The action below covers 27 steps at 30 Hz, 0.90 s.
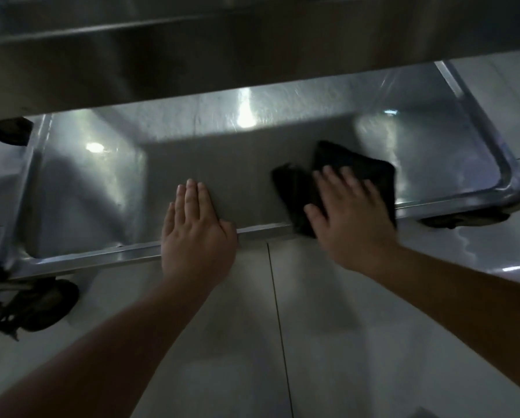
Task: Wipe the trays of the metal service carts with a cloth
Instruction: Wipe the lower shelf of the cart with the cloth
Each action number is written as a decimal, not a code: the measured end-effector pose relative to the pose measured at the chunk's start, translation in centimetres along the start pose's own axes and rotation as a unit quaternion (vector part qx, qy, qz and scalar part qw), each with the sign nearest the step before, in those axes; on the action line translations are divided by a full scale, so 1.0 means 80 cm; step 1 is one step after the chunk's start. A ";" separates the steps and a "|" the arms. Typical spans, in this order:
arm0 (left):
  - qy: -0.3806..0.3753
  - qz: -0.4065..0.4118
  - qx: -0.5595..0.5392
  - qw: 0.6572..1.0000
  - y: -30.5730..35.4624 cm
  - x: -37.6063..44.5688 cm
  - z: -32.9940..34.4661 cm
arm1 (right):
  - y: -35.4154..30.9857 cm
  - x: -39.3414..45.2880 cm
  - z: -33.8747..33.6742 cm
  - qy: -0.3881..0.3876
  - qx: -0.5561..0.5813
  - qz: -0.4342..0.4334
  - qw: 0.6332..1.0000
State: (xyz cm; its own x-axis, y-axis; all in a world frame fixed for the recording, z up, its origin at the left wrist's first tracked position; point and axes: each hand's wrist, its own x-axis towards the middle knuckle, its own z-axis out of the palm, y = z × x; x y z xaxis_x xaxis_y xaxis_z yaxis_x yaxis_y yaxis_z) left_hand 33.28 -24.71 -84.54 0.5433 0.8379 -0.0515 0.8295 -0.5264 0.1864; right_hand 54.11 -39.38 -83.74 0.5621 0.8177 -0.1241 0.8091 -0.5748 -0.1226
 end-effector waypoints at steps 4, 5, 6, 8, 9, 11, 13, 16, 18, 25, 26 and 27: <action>-0.005 0.023 -0.034 0.999 -0.019 0.004 -0.012 | -0.012 0.025 -0.016 -0.064 -0.001 -0.157 0.986; 0.003 0.019 -0.035 0.999 -0.035 0.004 -0.017 | -0.002 0.033 -0.021 -0.051 -0.006 -0.156 0.986; 0.013 0.011 -0.028 0.999 -0.057 0.004 -0.023 | 0.012 0.043 -0.026 -0.032 -0.009 -0.130 0.991; 0.024 -0.025 -0.015 0.999 -0.116 0.004 -0.035 | 0.049 0.066 -0.034 -0.003 0.001 -0.016 1.000; 0.023 -0.052 -0.009 0.998 -0.149 0.002 -0.041 | 0.067 0.080 -0.038 0.004 0.007 0.049 0.999; 0.011 -0.103 0.008 0.995 -0.203 -0.003 -0.048 | 0.094 0.108 -0.044 0.009 0.024 0.168 0.985; 0.005 -0.121 0.020 0.992 -0.228 -0.007 -0.045 | 0.090 0.135 -0.047 0.011 0.053 0.258 0.965; 0.004 -0.111 0.022 0.994 -0.233 -0.007 -0.037 | 0.036 0.168 -0.043 0.006 0.064 0.303 0.951; -0.015 -0.098 0.051 0.994 -0.235 -0.006 -0.036 | -0.026 0.184 -0.037 -0.001 0.066 0.254 0.965; 0.010 -0.107 0.021 0.994 -0.234 -0.010 -0.037 | -0.256 0.137 0.002 -0.093 -0.005 -0.188 0.978; 0.011 -0.107 0.019 0.994 -0.235 -0.010 -0.037 | -0.264 0.119 0.007 -0.112 -0.005 -0.248 0.962; 0.011 -0.108 0.018 0.994 -0.236 -0.010 -0.038 | -0.260 0.103 0.011 -0.121 -0.001 -0.293 0.949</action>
State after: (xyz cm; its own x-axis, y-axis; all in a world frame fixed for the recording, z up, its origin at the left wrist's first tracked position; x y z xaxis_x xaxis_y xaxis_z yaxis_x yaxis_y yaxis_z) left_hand 16.77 -15.00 -85.07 0.3490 0.9348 -0.0659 0.9311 -0.3380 0.1372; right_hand 41.75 -20.74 -83.07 -0.0390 0.9653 -0.2581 0.9706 -0.0248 -0.2393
